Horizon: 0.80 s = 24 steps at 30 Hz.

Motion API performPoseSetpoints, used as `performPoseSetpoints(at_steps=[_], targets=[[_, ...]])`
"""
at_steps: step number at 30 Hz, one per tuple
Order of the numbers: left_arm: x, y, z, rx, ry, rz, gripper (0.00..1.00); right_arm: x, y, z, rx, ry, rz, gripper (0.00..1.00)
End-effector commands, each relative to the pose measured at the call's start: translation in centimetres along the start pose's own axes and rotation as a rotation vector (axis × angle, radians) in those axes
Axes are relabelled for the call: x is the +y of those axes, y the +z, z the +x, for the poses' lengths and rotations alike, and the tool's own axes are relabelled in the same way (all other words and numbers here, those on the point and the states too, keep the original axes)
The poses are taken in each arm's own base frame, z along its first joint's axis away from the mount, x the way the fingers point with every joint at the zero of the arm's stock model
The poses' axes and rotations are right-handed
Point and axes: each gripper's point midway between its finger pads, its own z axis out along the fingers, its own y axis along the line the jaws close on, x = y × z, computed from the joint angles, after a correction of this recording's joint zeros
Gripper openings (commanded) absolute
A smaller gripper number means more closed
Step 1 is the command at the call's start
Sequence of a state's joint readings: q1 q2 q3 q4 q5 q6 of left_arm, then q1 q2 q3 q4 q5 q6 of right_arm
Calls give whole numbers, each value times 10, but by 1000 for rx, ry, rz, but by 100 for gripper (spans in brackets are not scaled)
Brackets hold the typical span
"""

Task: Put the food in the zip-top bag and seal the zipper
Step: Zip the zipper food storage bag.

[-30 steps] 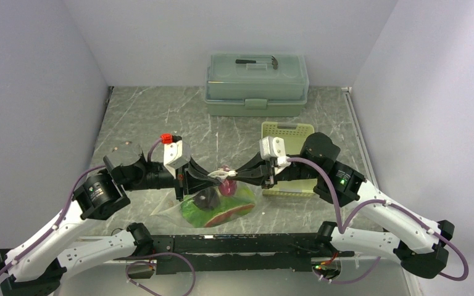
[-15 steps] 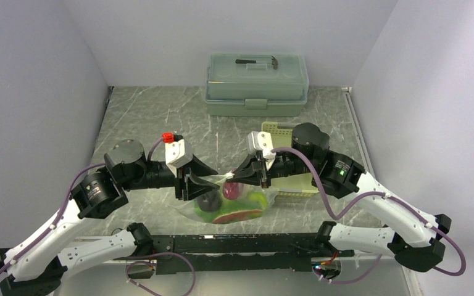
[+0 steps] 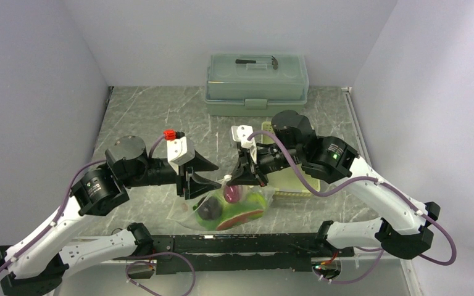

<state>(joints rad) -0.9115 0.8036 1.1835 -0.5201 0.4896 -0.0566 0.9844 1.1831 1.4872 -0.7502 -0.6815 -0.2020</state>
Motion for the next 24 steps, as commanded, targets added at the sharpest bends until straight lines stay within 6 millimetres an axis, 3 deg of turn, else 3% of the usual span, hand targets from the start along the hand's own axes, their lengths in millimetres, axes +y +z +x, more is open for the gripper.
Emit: performPoseSetpoints(at_steps=[1,3,4,6,15,24], targets=[[-3,1,-30,-74,34,16,55,6,-7,-21,-25,-24,-18,0],[-5,4,-30,-78,27,32,54,5,-5,-20,-9,-10,-21,0],[-5,5,-30,-79,22,36,54,-22,-7,-13,32,-5,128,3],[-7,7,-31,-84,12,52,53,-14,-6,-15,28,-34,73,0],[-7,14,-26,-54,-11,68,43,-23,-6,-10,62,-15,117,0],[-2,18,-21,-31,-31,50,43,-23,-4,-12,63,-20,119,0]])
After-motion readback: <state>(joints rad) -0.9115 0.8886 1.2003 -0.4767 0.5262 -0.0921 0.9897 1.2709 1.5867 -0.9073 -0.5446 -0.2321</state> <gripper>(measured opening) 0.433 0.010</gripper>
